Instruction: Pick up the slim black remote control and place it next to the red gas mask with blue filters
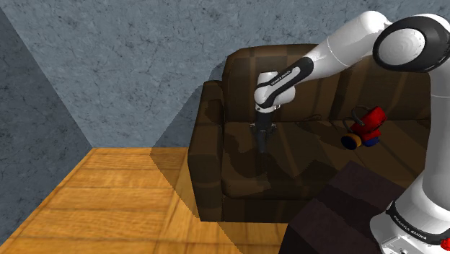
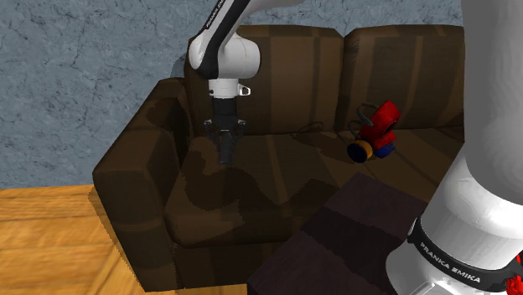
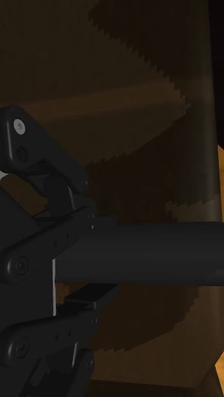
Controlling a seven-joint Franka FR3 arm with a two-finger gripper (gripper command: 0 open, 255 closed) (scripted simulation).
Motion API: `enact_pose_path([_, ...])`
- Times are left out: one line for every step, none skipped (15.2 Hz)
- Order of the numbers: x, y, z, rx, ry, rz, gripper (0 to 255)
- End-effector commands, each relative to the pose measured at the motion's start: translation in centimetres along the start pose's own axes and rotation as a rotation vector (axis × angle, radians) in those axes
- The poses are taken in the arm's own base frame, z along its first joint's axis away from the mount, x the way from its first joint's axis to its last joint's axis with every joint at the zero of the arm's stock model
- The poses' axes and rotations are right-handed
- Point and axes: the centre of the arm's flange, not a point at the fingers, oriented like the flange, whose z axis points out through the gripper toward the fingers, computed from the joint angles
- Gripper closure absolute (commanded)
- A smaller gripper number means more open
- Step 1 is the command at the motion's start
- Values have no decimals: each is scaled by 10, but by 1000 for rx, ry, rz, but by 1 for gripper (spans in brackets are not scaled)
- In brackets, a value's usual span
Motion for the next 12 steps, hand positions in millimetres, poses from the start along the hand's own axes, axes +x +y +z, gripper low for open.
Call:
enact_pose_path([-3, 0, -11, 0, 0, 0, 255])
enact_pose_path([-4, 0, -16, 0, 0, 0, 255])
enact_pose_path([-5, 0, -21, 0, 0, 0, 255])
enact_pose_path([-6, -1, -26, 0, 0, 0, 255])
enact_pose_path([-7, -1, -32, 0, 0, 0, 255])
enact_pose_path([-8, -1, -37, 0, 0, 0, 255])
enact_pose_path([-10, -1, -42, 0, 0, 0, 255])
enact_pose_path([-11, -2, -47, 0, 0, 0, 255])
enact_pose_path([-12, -2, -52, 0, 0, 0, 255])
enact_pose_path([-13, -2, -57, 0, 0, 0, 255])
enact_pose_path([-14, -2, -62, 0, 0, 0, 255])
enact_pose_path([-15, -2, -68, 0, 0, 0, 255])
